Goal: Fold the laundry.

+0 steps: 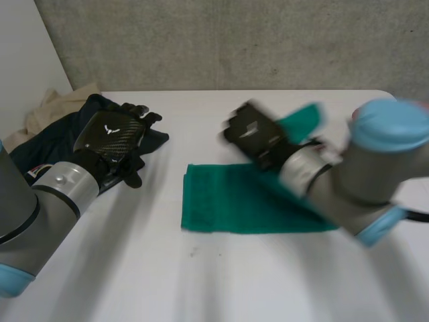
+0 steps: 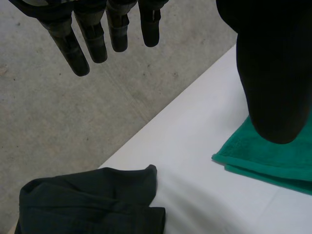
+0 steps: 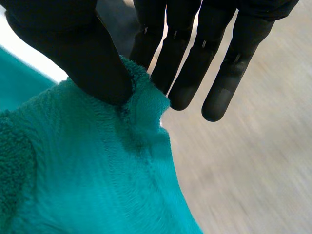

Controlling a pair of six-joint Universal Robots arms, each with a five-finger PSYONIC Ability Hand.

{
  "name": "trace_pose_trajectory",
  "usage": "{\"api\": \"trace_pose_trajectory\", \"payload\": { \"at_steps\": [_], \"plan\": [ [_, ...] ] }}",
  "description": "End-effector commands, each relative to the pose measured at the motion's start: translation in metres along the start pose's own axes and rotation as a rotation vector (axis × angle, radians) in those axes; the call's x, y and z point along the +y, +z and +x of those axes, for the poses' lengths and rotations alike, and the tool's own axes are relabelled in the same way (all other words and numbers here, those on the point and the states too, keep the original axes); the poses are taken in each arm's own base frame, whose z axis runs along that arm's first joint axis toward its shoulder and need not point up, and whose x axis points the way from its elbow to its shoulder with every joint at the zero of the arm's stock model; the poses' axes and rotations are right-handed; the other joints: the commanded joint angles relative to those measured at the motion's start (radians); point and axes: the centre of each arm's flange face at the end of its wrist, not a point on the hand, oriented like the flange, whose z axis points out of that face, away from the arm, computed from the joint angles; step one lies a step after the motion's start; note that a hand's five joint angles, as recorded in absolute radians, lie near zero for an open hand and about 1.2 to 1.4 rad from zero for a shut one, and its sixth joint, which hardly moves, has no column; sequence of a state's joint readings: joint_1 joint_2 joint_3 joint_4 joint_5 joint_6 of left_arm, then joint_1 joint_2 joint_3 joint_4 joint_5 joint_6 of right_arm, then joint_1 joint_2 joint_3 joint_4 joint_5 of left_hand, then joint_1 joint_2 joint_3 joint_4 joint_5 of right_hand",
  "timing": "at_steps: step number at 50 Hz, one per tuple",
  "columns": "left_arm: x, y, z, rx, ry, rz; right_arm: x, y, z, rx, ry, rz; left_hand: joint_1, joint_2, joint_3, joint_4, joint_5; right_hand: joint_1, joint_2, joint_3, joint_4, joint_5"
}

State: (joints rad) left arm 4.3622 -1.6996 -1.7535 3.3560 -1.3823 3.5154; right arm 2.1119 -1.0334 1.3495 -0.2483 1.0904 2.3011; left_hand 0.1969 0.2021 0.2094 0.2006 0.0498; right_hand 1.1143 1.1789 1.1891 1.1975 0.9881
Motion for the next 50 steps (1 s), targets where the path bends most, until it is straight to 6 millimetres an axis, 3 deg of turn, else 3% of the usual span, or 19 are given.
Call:
{"api": "trace_pose_trajectory", "payload": {
  "at_steps": [1, 3, 4, 5, 6, 8, 12, 17, 20, 26, 28, 31, 34, 37, 40, 42, 44, 45, 50],
  "plan": [
    [0.008, -0.005, 0.003, 0.007, -0.005, -0.027, 0.000, 0.016, -0.097, -0.205, 0.010, 0.020, -0.022, -0.028, -0.035, -0.026, -0.050, 0.282, 0.217, 0.207, 0.199, 0.234],
    [0.010, -0.006, 0.004, 0.010, -0.006, -0.031, 0.004, 0.016, -0.111, -0.231, -0.004, 0.000, -0.022, -0.028, -0.035, -0.026, -0.050, 0.277, 0.213, 0.202, 0.194, 0.229],
    [0.010, -0.006, 0.004, 0.010, -0.006, -0.031, 0.004, 0.017, -0.109, -0.221, -0.011, -0.008, -0.022, -0.028, -0.035, -0.026, -0.050, 0.042, -0.023, -0.033, -0.041, -0.007],
    [0.009, -0.006, 0.004, 0.011, -0.005, -0.028, 0.003, 0.017, -0.104, -0.193, -0.019, -0.029, -0.022, -0.028, -0.035, -0.026, -0.050, -0.557, -0.621, -0.631, -0.640, -0.605],
    [0.007, -0.005, 0.004, 0.009, -0.004, -0.024, 0.002, 0.017, -0.099, -0.170, -0.019, -0.044, -0.022, -0.028, -0.035, -0.026, -0.050, -0.801, -0.865, -0.876, -0.884, -0.849],
    [0.005, -0.005, 0.004, 0.011, -0.003, -0.016, -0.003, 0.015, -0.087, -0.120, -0.016, -0.067, -0.022, -0.028, -0.035, -0.026, -0.050, -0.940, -1.004, -1.015, -1.023, -0.988],
    [-0.002, -0.002, 0.004, 0.007, 0.004, 0.016, -0.007, 0.004, -0.053, -0.005, 0.086, -0.129, -0.022, -0.028, -0.035, -0.026, -0.050, -0.940, -1.004, -1.015, -1.023, -0.988],
    [-0.013, 0.000, 0.005, 0.010, 0.011, 0.053, 0.016, -0.027, -0.015, 0.075, 0.386, -0.249, -0.022, -0.028, -0.035, -0.026, -0.050, -0.940, -1.004, -1.015, -1.023, -0.988],
    [-0.019, 0.000, 0.011, 0.027, 0.014, 0.073, 0.029, -0.043, -0.011, 0.078, 0.480, -0.324, -0.022, -0.028, -0.035, -0.026, -0.050, -0.940, -1.004, -1.015, -1.023, -0.988],
    [-0.019, -0.001, 0.024, 0.066, 0.016, 0.078, 0.088, -0.081, -0.010, 0.085, 0.459, -0.551, -0.022, -0.028, -0.035, -0.026, -0.050, -0.940, -1.004, -1.015, -1.023, -0.988],
    [-0.019, -0.001, 0.026, 0.070, 0.016, 0.077, 0.100, -0.088, -0.008, 0.089, 0.427, -0.600, -0.022, -0.028, -0.035, -0.026, -0.050, -0.775, -0.840, -0.850, -0.858, -0.823],
    [-0.017, -0.001, 0.027, 0.076, 0.015, 0.071, 0.119, -0.094, 0.002, 0.119, 0.327, -0.660, -0.022, -0.028, -0.035, -0.026, -0.050, 0.278, 0.213, 0.203, 0.194, 0.229],
    [-0.018, -0.002, 0.028, 0.075, 0.016, 0.072, 0.126, -0.086, 0.025, 0.259, 0.194, -0.654, -0.022, -0.028, -0.035, -0.026, -0.050, 0.282, 0.217, 0.207, 0.199, 0.234],
    [-0.020, -0.003, 0.027, 0.072, 0.017, 0.080, 0.117, -0.076, 0.036, 0.329, 0.118, -0.605, -0.022, -0.028, -0.035, -0.026, -0.050, 0.282, 0.217, 0.207, 0.199, 0.234],
    [-0.022, -0.004, 0.026, 0.069, 0.019, 0.084, 0.068, -0.055, 0.034, 0.309, 0.032, -0.455, -0.022, -0.028, -0.035, -0.026, -0.050, 0.282, 0.217, 0.207, 0.199, 0.234],
    [-0.024, -0.007, 0.025, 0.065, 0.020, 0.089, 0.033, -0.039, 0.017, 0.254, 0.004, -0.339, -0.022, -0.028, -0.035, -0.026, -0.050, 0.282, 0.217, 0.207, 0.199, 0.234],
    [-0.026, -0.009, 0.025, 0.063, 0.019, 0.095, 0.019, -0.032, 0.004, 0.210, -0.004, -0.287, -0.022, -0.028, -0.035, -0.026, -0.050, 0.282, 0.217, 0.207, 0.199, 0.234],
    [-0.026, -0.010, 0.025, 0.063, 0.019, 0.094, 0.010, -0.024, -0.023, 0.130, -0.010, -0.242, -0.022, -0.028, -0.035, -0.026, -0.050, 0.282, 0.217, 0.207, 0.199, 0.234],
    [-0.021, -0.012, 0.025, 0.063, 0.017, 0.077, -0.011, -0.017, -0.083, -0.090, -0.032, -0.104, -0.022, -0.028, -0.035, -0.026, -0.050, 0.282, 0.217, 0.207, 0.199, 0.234]
  ]
}}
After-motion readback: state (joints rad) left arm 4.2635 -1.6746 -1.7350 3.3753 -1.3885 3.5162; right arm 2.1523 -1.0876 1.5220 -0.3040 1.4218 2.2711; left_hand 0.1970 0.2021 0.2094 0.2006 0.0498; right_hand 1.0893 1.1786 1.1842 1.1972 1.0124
